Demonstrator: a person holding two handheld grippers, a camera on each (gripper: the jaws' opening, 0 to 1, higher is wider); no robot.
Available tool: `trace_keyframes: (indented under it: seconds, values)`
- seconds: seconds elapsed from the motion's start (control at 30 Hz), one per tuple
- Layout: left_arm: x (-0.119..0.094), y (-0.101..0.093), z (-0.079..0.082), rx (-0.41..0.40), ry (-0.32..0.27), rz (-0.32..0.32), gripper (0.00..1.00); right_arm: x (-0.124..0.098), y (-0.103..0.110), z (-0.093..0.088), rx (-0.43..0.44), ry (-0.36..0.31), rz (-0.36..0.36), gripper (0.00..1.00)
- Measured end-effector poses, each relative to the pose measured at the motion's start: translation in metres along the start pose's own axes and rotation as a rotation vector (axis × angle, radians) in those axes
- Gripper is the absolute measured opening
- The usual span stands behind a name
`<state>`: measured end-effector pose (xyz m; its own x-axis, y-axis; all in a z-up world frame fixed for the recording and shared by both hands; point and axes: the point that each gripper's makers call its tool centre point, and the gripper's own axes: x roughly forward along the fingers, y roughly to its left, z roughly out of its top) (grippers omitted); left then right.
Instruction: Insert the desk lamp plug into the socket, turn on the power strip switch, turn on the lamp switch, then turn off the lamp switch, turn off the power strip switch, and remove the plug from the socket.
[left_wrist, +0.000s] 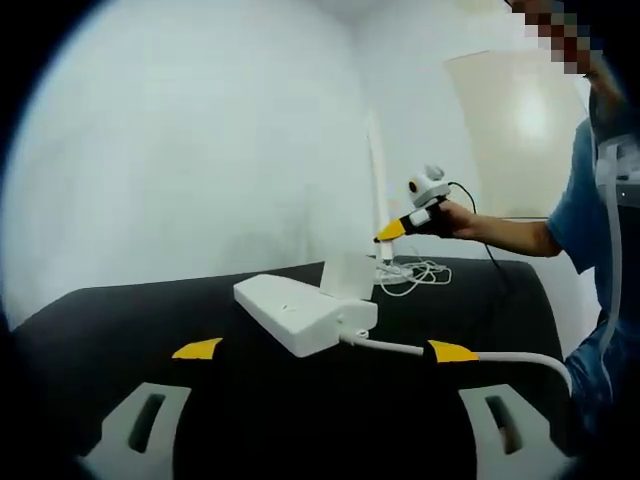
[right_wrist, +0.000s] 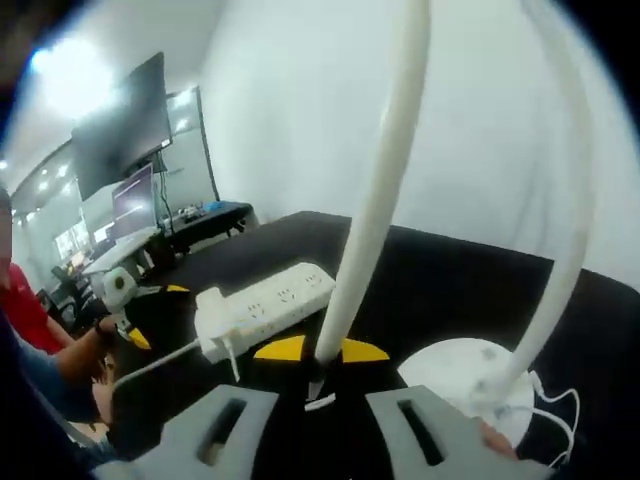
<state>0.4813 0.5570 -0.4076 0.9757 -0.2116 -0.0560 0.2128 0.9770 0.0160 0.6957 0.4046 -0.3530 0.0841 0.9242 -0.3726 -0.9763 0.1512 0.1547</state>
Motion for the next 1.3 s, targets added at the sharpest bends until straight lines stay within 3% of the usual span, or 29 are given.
trace_keyframes:
  seconds: [0.87,1.3]
  values:
    - [0.000,0.002,0.001,-0.002,-0.006,0.006,0.76,-0.008,-0.071,-0.016,-0.091,0.096,-0.179,0.11]
    - [0.001,0.002,0.000,0.002,-0.003,0.008,0.75,-0.013,-0.087,-0.021,-0.137,0.119,-0.240,0.11]
